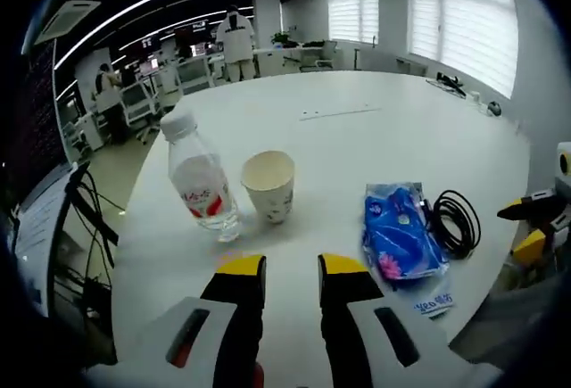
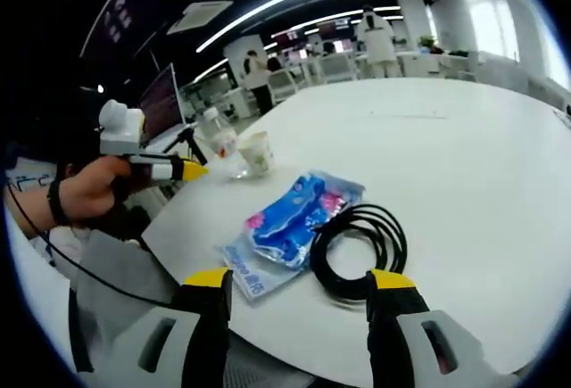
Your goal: Arrange the tabletop items into an orderly group along one side of the table until the central work area is clear of visible clutter.
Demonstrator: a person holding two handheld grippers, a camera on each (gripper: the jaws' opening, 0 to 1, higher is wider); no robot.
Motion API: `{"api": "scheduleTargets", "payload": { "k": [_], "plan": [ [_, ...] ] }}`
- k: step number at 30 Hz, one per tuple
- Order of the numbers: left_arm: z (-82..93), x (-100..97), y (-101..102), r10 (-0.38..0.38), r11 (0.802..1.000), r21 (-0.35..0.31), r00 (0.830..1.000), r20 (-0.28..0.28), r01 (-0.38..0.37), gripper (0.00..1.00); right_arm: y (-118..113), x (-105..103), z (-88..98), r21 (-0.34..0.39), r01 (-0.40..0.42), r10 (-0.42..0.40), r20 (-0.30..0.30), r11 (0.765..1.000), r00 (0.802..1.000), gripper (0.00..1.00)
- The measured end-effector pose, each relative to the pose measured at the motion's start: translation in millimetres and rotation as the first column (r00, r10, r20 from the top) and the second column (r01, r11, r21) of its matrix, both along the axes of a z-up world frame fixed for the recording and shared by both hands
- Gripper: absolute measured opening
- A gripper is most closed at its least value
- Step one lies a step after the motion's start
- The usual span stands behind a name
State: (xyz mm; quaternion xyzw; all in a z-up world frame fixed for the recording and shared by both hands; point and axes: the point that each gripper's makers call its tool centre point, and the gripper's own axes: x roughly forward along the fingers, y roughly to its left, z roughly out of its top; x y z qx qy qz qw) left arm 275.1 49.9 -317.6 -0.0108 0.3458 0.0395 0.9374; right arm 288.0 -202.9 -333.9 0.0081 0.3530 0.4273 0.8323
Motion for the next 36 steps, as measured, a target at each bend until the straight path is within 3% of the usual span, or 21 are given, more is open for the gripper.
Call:
{"api": "scheduleTargets", "payload": {
  "k": [9,16,25,28,32,36],
  "plan": [
    [-19.3,-33.6,4,0.044,0.998,-0.047,0.999,-0.031,-0.045,0.22,11,-7,-5.3,0.006,-0.042,0.042,-0.024,0.999,0.999,0.60],
    [-20.0,-55.0,1,0.070,0.995,-0.065,0.997,-0.039,-0.072,0.23,17,-11,-9.1,0.001,-0.076,0.076,-0.033,0.997,0.997,0.60],
    [-25.0,-60.9,-27,-0.014,0.998,-0.068,0.999,-0.044,0.011,0.23,24,-12,-11.9,0.001,-0.099,0.099,-0.040,0.995,0.994,0.60],
    [-33.9,-65.0,-38,-0.064,0.997,-0.037,0.995,-0.070,0.062,0.23,25,-12,-11.9,0.004,-0.101,0.101,-0.040,0.995,0.994,0.60],
    [-34.3,-68.0,-59,-0.125,0.992,-0.044,0.989,-0.082,0.121,0.23,23,-13,-14.8,-0.001,-0.102,0.102,-0.045,0.995,0.994,0.59],
    [-41.5,-67.2,-67,-0.156,0.987,-0.050,0.984,-0.085,0.153,0.23,20,-16,-16.6,-0.004,-0.101,0.101,-0.053,0.995,0.994,0.59]
  ]
}}
